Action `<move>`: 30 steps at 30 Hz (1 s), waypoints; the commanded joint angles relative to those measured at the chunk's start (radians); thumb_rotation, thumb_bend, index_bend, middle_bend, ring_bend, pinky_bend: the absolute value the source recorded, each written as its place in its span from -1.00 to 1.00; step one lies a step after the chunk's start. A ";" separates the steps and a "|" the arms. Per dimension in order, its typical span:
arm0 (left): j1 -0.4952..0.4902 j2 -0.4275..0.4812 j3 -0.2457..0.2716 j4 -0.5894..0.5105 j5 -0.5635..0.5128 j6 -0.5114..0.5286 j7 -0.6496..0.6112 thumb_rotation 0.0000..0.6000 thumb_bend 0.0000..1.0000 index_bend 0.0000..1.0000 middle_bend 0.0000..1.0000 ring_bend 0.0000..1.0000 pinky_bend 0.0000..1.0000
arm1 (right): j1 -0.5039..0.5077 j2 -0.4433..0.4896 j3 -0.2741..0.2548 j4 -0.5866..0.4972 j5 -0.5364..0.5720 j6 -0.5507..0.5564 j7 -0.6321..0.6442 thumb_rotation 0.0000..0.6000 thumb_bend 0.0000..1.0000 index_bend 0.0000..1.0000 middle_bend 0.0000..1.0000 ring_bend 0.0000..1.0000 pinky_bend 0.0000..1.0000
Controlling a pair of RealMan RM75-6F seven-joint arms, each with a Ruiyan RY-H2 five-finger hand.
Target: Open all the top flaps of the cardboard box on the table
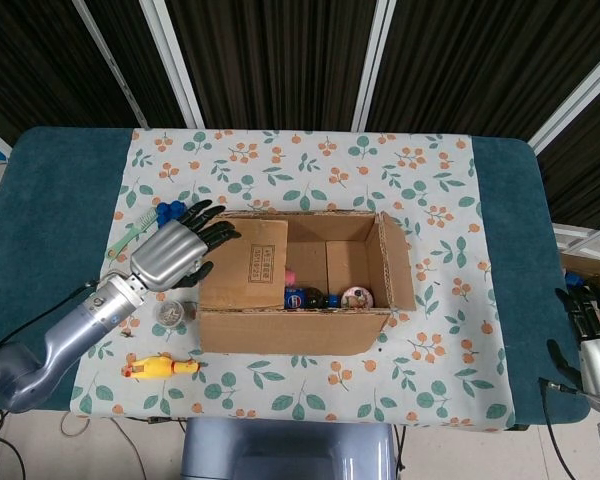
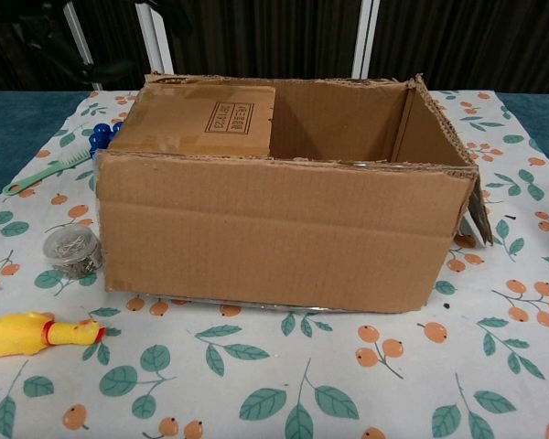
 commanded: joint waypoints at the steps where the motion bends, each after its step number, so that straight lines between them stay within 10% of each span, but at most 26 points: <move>1: -0.046 -0.035 -0.009 0.010 -0.019 -0.041 0.008 1.00 -0.02 -0.63 -0.61 -0.99 -1.00 | -0.005 -0.001 0.004 -0.009 -0.008 -0.008 -0.010 1.00 -0.28 -0.71 -0.66 -0.81 -0.62; 13: -0.189 -0.075 -0.057 -0.006 -0.090 -0.189 -0.064 1.00 0.42 -0.62 -0.60 -0.99 -1.00 | -0.019 0.004 0.030 -0.033 -0.004 -0.041 -0.036 1.00 -0.28 -0.71 -0.66 -0.81 -0.62; 30: -0.312 -0.132 -0.046 0.049 -0.211 -0.315 -0.035 1.00 0.48 -0.55 -0.49 -0.88 -1.00 | -0.037 0.003 0.071 -0.029 0.007 -0.065 -0.050 1.00 -0.28 -0.72 -0.66 -0.81 -0.62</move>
